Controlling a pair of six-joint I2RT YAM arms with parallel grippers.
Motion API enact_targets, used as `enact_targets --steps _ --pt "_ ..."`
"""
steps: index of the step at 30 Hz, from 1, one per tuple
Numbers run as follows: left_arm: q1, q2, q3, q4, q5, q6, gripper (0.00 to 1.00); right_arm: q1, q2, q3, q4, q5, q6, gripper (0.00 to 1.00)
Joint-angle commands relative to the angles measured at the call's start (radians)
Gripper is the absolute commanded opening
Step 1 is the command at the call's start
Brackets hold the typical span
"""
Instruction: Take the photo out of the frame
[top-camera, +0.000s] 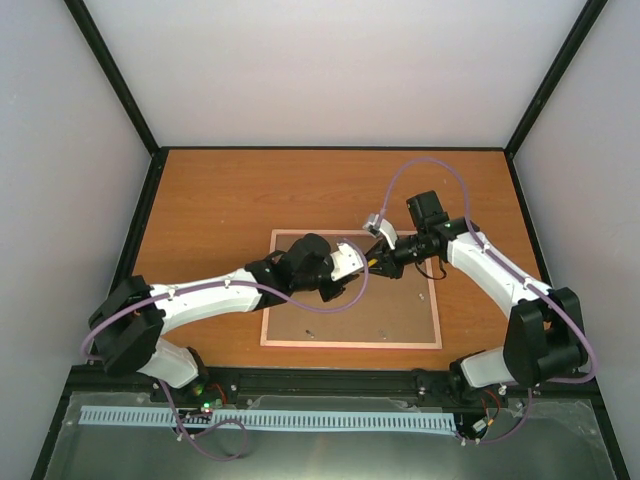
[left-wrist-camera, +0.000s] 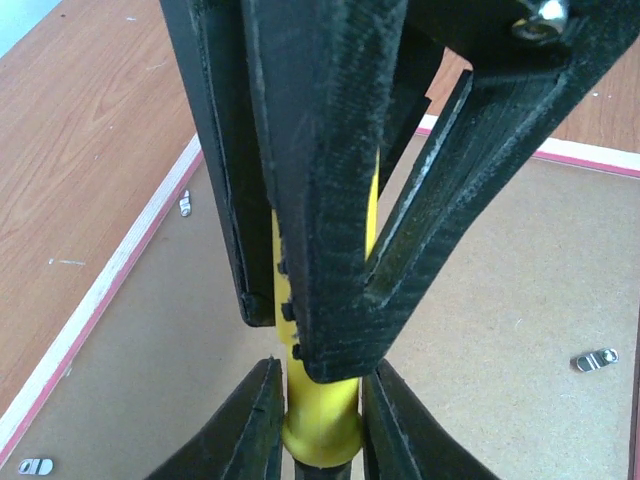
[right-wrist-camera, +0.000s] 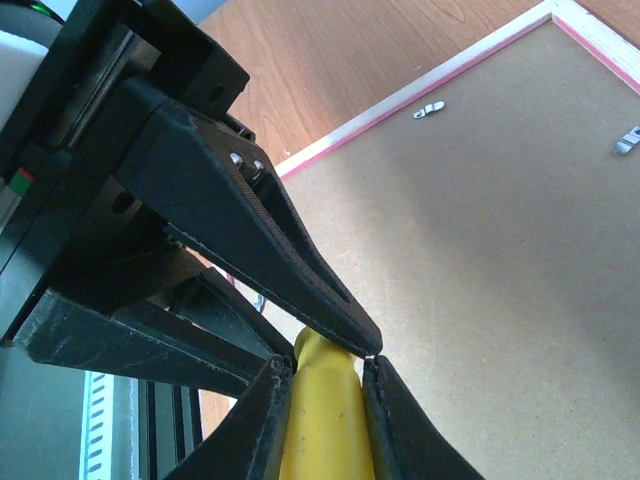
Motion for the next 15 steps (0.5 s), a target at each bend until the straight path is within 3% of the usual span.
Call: enact_targets --steps 1,5,10,15 --pt "-0.011 0.006 0.040 0.048 0.023 0.022 0.21 0.001 0.010 0.027 -0.018 -0.028 -0.010 0.03" --pt "-0.011 -0.007 0.014 0.070 0.049 0.018 0.16 0.001 0.007 0.027 -0.018 -0.037 -0.008 0.04" --pt "-0.012 0.007 0.014 0.066 0.069 0.012 0.25 0.001 0.006 0.033 -0.040 -0.088 -0.029 0.06" --pt "-0.012 0.015 0.023 0.065 0.059 0.008 0.21 0.001 0.010 0.033 -0.035 -0.068 -0.025 0.06"
